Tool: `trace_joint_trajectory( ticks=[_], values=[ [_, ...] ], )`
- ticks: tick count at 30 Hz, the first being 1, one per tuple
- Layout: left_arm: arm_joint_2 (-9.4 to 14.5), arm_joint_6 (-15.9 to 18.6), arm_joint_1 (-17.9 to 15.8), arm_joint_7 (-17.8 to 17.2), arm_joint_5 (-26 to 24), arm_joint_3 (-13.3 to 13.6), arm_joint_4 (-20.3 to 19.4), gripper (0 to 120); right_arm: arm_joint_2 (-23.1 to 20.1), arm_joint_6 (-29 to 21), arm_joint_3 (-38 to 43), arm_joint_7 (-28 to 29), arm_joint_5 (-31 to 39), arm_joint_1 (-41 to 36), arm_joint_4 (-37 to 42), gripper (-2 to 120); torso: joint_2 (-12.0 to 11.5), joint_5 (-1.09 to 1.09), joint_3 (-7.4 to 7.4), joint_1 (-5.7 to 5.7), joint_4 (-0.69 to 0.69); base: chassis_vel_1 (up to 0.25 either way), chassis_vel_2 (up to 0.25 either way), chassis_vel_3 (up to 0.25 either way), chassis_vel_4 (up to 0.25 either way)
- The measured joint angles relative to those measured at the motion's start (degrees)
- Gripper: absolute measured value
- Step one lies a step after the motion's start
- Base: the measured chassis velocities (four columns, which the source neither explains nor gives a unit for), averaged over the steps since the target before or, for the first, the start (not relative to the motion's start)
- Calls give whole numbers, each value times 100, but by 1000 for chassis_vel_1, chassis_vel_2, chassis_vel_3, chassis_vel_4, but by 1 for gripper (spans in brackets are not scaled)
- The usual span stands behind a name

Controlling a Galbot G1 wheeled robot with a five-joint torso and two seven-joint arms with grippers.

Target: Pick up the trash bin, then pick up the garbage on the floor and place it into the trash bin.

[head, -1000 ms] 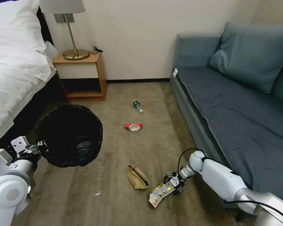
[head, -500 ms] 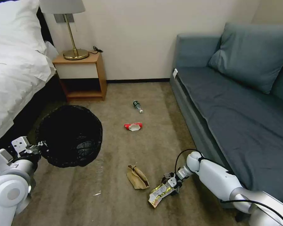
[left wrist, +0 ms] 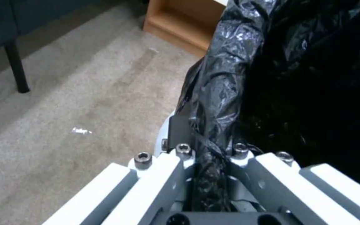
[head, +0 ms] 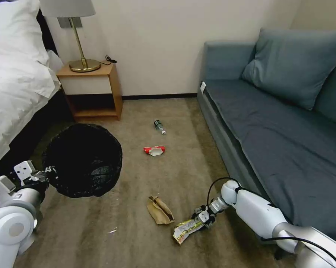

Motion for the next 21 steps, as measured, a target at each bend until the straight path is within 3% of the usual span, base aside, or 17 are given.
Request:
trace_joint_trajectory(
  ticks=[2, 4, 9, 11, 15, 21],
  values=[
    [-3, -1, -15, -8, 4, 33, -6, 1, -20, -46, 10, 137, 55, -9, 65, 45, -2, 24, 2, 0, 12, 0, 0, 0, 0],
    [-4, -4, -24, -10, 11, 42, -11, 1, -42, -58, 10, 162, 66, -11, 111, 41, -3, 36, 3, 0, 16, 0, 0, 0, 0],
    [-6, -8, -44, -41, 31, 79, -22, 1, -259, -73, -13, 121, 214, 21, 336, 24, -3, 16, 3, 1, 19, 27, 40, 30, 23],
    [-16, -13, -59, -56, 43, 102, -46, 1, -367, -84, -11, 75, 262, 29, 444, 13, -3, 13, 2, 1, 7, 0, 0, 0, 0],
    [-26, -13, -61, -82, 48, 134, -79, 1, -409, -86, 46, 73, 272, 5, 470, 0, -3, 9, 1, 1, 5, 0, 0, 0, 0],
    [-5, -14, -84, -126, 33, 143, -101, 1, -551, -96, 104, 82, 301, -36, 570, 0, -3, 7, 1, 1, 6, 0, 0, 0, 0]
  ],
)
